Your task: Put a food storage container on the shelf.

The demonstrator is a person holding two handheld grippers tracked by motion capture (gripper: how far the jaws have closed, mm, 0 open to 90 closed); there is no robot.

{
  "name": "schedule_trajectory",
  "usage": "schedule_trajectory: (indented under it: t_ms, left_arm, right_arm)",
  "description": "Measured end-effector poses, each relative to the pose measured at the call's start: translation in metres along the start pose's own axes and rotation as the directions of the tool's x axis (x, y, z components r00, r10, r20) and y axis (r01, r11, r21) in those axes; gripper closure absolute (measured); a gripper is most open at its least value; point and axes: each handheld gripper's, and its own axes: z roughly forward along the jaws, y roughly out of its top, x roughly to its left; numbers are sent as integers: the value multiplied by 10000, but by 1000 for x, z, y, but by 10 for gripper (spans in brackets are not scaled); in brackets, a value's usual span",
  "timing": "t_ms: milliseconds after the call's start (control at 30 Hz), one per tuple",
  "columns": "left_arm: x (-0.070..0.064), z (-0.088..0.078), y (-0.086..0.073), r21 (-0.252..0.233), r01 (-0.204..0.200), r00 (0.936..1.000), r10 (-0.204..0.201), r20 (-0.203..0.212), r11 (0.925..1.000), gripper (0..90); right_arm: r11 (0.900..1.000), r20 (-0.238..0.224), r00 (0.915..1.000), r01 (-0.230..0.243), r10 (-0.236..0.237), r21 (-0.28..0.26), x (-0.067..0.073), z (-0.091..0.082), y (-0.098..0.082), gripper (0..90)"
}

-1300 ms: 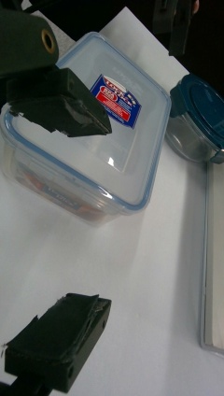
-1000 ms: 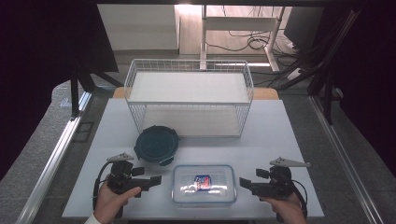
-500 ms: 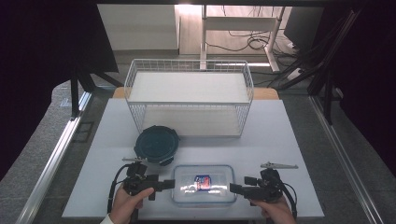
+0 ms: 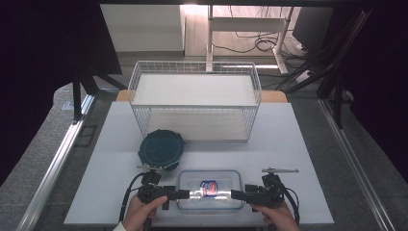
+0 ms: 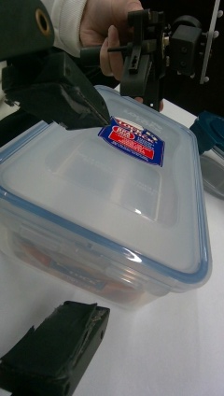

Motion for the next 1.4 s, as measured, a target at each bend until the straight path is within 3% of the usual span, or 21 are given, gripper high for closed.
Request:
schedule_trajectory:
  t_ms: [233,567,967,1400]
  left_arm:
    - [1,2,-3,63,343,9986,-345,405,9994,160]
    - [1,3,-5,116,505,9980,-509,388,9987,215]
    - [3,0,-4,56,709,9966,-711,427,9975,279]
    - [3,-3,-4,-66,673,9971,-670,373,9977,318]
  right_arm:
    - [9999,-23,10000,-28,28,97,-1,1,0,85]
    - [9997,7,9999,-145,145,183,-3,2,-1,100]
    - [9975,-350,9980,-502,520,501,-4,8,-1,151]
    - [9940,-208,9961,-844,860,691,-5,6,-2,310]
